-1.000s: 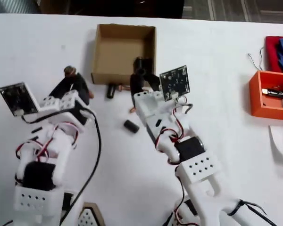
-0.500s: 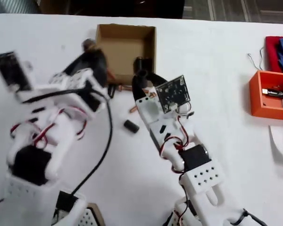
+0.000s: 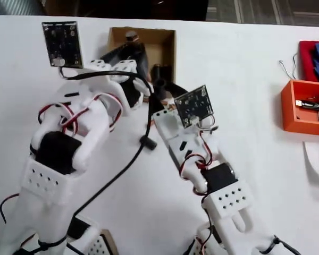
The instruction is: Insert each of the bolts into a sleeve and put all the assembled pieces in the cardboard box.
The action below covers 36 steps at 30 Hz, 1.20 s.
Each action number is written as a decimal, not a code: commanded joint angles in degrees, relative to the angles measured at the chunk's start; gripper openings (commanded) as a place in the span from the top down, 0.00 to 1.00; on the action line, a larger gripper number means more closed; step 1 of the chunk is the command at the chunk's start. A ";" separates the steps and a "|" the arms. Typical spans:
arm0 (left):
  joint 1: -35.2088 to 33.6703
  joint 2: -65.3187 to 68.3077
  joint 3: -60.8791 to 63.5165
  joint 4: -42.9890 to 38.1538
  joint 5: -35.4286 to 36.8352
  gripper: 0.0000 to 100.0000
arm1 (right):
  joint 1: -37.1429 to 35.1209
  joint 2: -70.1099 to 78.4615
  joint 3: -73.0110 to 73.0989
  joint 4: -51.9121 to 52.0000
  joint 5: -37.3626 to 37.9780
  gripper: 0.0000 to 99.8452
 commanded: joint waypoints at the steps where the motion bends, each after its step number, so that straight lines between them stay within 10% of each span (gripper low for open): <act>1: 0.44 -0.18 -1.36 -2.20 -0.44 0.97 | -0.40 -0.48 -0.53 -1.45 0.44 0.98; 13: -0.44 -0.70 14.64 -18.02 6.51 0.97 | -0.13 -0.57 -0.62 -1.45 0.26 0.98; 36: 0.35 -0.62 8.66 -14.42 2.20 0.97 | -0.40 -0.57 -0.62 -1.45 0.35 0.98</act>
